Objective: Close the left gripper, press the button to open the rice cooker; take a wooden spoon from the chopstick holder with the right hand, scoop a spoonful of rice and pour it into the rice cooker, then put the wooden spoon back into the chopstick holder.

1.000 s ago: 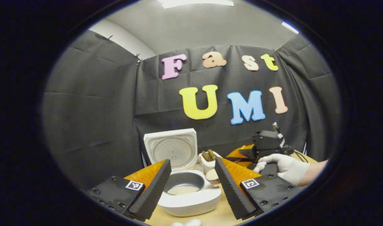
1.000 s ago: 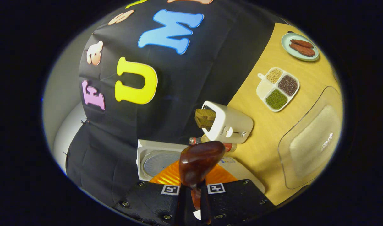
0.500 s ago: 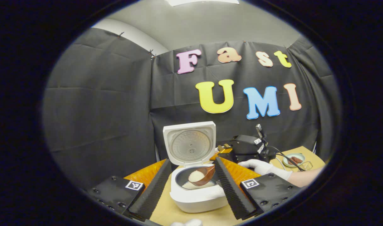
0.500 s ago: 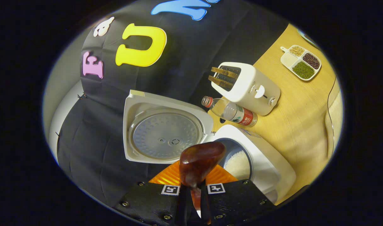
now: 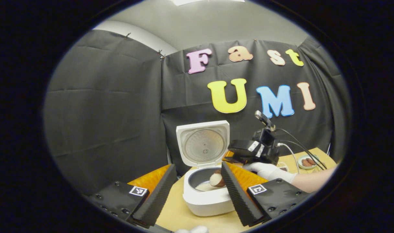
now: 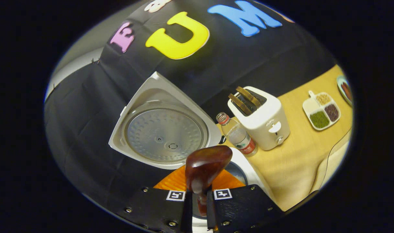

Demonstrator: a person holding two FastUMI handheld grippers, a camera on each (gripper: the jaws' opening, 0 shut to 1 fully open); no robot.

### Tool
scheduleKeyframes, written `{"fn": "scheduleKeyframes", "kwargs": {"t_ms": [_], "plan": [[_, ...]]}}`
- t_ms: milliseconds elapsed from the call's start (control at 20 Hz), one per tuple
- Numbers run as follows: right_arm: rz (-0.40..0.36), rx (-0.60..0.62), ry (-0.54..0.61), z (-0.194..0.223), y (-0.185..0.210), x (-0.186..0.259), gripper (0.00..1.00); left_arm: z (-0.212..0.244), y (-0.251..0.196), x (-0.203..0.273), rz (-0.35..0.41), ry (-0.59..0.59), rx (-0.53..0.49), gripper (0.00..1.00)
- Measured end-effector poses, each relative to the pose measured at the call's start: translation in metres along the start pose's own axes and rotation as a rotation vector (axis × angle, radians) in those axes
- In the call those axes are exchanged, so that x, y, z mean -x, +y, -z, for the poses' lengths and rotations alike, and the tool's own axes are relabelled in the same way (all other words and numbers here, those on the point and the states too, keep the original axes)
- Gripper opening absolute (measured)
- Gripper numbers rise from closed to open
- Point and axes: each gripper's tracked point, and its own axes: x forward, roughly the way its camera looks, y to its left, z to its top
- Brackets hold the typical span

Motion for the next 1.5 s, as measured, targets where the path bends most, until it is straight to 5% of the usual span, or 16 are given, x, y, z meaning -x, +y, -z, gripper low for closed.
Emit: {"fn": "scheduleKeyframes", "kwargs": {"t_ms": [600, 1000, 1100, 1200, 1500], "plan": [[0.027, 0.758, -0.09, 0.02, 0.035, -0.004, 0.18, -0.003, -0.012, 0.002, 0.016, -0.004, 0.002, 0.99], [-0.011, 0.913, -0.112, 0.025, 0.04, -0.005, 0.18, -0.006, -0.014, 0.001, 0.025, -0.009, -0.003, 0.95], [-0.018, 0.887, -0.1, 0.024, 0.039, -0.003, 0.18, -0.004, -0.013, -0.001, 0.024, -0.004, -0.001, 0.95], [-0.044, 0.733, -0.062, 0.022, 0.038, -0.005, 0.18, -0.005, -0.012, -0.001, 0.025, -0.005, 0.004, 0.95], [-0.085, 0.043, 0.019, -0.009, 0.009, -0.008, 0.18, -0.004, -0.008, -0.007, 0.027, 0.002, -0.012, 0.97]]}}
